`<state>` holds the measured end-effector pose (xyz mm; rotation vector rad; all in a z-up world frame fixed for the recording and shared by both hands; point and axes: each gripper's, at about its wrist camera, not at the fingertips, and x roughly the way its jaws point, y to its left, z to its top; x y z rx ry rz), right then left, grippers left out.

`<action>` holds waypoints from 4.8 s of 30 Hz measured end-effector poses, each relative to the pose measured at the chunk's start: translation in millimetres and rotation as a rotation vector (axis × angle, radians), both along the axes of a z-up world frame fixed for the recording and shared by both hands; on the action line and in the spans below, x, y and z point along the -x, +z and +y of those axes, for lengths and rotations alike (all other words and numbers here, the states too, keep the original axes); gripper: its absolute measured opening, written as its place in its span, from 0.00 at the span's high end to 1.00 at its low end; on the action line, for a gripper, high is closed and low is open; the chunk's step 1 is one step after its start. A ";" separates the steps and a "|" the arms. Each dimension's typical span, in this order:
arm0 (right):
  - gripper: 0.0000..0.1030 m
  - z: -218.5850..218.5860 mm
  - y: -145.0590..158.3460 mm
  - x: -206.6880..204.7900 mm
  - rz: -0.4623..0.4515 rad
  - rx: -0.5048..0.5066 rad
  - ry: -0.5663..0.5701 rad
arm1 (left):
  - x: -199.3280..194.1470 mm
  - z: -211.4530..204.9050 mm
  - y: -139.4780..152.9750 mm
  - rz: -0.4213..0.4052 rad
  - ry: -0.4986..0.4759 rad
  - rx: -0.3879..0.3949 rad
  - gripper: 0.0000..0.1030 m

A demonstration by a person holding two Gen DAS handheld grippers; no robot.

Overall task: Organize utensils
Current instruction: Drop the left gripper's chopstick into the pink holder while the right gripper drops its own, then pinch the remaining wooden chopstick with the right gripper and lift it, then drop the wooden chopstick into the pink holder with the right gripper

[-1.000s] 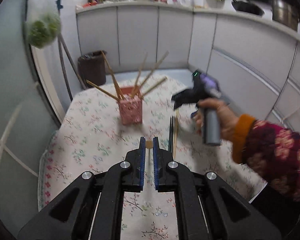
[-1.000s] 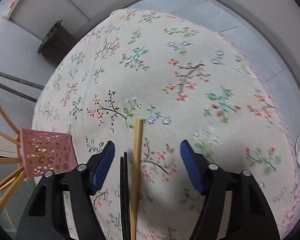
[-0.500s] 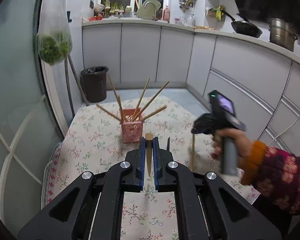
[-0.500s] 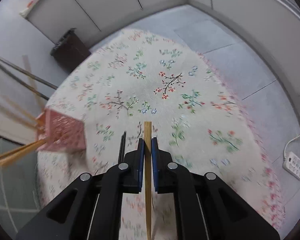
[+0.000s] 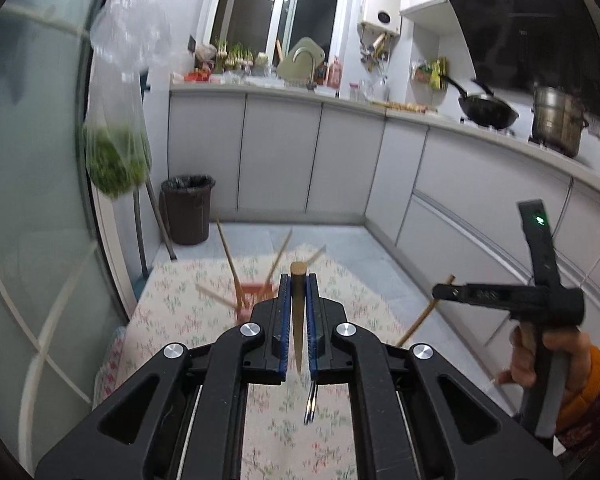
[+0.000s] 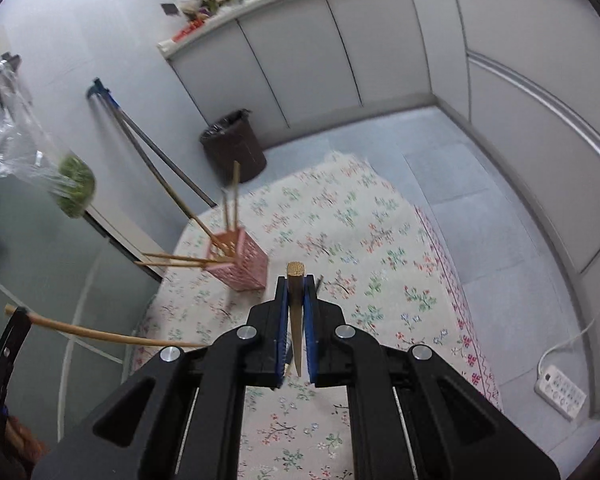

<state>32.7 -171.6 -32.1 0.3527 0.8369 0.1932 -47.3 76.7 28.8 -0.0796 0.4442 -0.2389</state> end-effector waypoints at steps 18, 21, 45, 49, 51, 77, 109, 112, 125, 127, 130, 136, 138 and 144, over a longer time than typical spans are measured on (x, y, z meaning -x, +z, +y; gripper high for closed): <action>0.93 15.4 154.1 -26.7 -0.294 -0.110 0.077 | -130.2 -9.0 43.8 -0.067 0.129 -0.019 0.94; 0.93 21.6 146.7 -48.3 -0.294 -0.106 0.072 | -159.6 -12.7 26.2 -0.047 0.147 -0.033 0.94; 0.93 126.1 52.7 -157.2 -0.209 -0.005 0.045 | -136.0 75.3 -12.2 0.046 0.320 0.200 0.73; 0.92 144.5 11.2 -173.7 -0.150 0.001 0.044 | -141.6 74.3 -23.8 0.080 0.318 0.183 0.73; 0.87 152.9 -10.7 -176.9 -0.100 0.029 0.038 | -144.4 69.3 -29.5 0.101 0.310 0.157 0.71; 0.16 20.7 -66.5 -36.6 -0.040 0.212 -0.181 | -101.2 -30.9 -86.2 0.186 0.183 -0.121 0.18; 0.93 47.4 -246.5 -237.0 0.293 0.181 0.370 | -105.6 -3.3 -99.8 0.254 0.197 -0.030 0.12; 0.93 10.0 -234.1 -225.4 0.280 0.127 0.274 | -100.7 -4.3 -95.6 0.242 0.195 -0.030 0.12; 0.93 -8.5 -29.0 -118.1 -0.229 0.015 0.102 | -74.9 25.2 -64.8 0.179 0.240 0.081 0.12; 0.93 10.2 14.5 -102.5 -0.382 -0.015 0.063 | -70.7 33.0 -56.2 0.148 0.251 0.120 0.12; 0.93 50.4 54.7 -90.5 -0.569 -0.088 -0.065 | -65.5 45.8 -45.6 0.108 0.282 0.165 0.12; 0.93 146.6 32.7 -120.1 -0.628 -0.095 -0.249 | -65.5 74.9 -39.1 0.100 0.320 0.217 0.12; 0.93 165.5 10.4 -129.4 -0.629 -0.047 -0.285 | -67.6 84.2 -40.9 0.107 0.339 0.226 0.12; 0.65 189.7 -75.9 -134.1 -0.509 0.068 -0.211 | -62.9 114.7 -42.3 0.117 0.374 0.270 0.12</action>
